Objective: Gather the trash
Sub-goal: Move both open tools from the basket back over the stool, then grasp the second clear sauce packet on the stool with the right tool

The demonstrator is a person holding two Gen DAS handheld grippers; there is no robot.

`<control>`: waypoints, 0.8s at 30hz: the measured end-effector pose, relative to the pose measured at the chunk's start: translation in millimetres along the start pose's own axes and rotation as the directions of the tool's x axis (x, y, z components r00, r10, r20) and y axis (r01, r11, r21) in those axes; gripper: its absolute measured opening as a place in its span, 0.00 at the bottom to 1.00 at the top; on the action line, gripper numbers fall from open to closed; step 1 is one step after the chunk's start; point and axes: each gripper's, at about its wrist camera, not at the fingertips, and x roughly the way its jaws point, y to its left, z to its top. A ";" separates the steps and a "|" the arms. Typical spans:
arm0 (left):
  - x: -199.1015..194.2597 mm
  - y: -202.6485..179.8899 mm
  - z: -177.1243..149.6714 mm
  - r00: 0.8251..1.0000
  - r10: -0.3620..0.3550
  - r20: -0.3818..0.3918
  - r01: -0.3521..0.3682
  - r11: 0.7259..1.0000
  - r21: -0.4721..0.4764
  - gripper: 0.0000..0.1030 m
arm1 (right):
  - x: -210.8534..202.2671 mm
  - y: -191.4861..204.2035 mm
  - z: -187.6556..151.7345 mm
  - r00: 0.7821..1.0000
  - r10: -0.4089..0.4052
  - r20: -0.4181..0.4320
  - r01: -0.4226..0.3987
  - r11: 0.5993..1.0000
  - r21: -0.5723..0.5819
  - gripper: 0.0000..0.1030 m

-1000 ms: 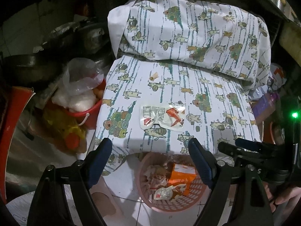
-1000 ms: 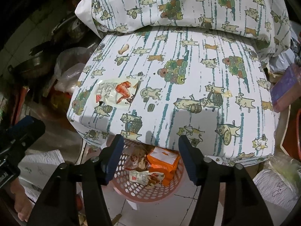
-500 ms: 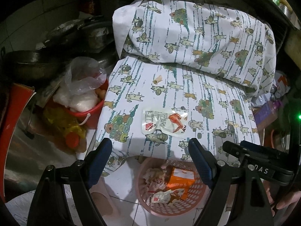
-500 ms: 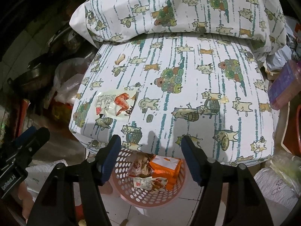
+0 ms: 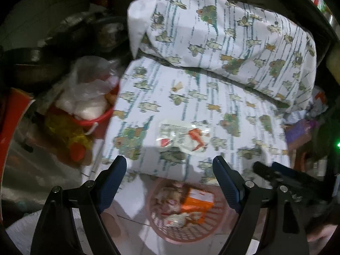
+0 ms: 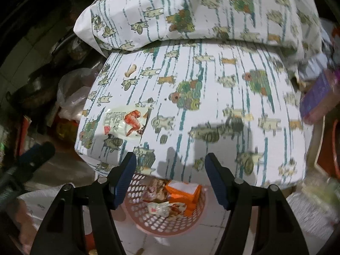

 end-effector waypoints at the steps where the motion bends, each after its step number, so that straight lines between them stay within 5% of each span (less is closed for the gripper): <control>1: 0.8 -0.7 11.4 0.999 -0.038 -0.027 0.038 0.999 0.013 0.82 | 1.9 4.1 5.0 1.000 -0.021 -0.010 0.020 1.000 -0.021 0.64; 5: -5.5 0.0 43.0 1.000 -0.008 0.015 0.007 1.000 0.025 0.82 | 1.2 20.8 23.7 1.000 0.000 -0.027 -0.003 0.994 -0.113 0.64; 8: -7.5 4.4 68.9 0.998 0.017 0.059 -0.018 1.000 0.025 0.82 | 6.6 37.7 34.7 1.000 0.004 -0.020 -0.008 0.974 -0.224 0.74; 11: -6.3 13.4 93.7 0.995 0.032 0.093 -0.032 0.999 0.005 0.82 | 33.9 58.1 40.4 0.995 0.003 -0.103 -0.044 0.914 -0.404 0.79; 13: -4.3 18.4 106.2 0.991 0.052 0.126 -0.053 0.999 0.005 0.82 | 51.9 68.8 39.8 0.993 -0.064 -0.104 0.006 0.876 -0.482 0.79; 19: 15.0 47.8 128.3 0.993 0.070 0.093 -0.064 0.995 -0.071 0.82 | 83.8 105.2 42.8 0.981 -0.051 -0.187 -0.067 0.816 -0.574 0.83; 24: 27.5 66.6 144.0 0.987 0.131 0.095 -0.121 0.987 -0.105 0.82 | 118.6 141.0 42.8 0.967 -0.128 -0.220 -0.052 0.746 -0.664 0.86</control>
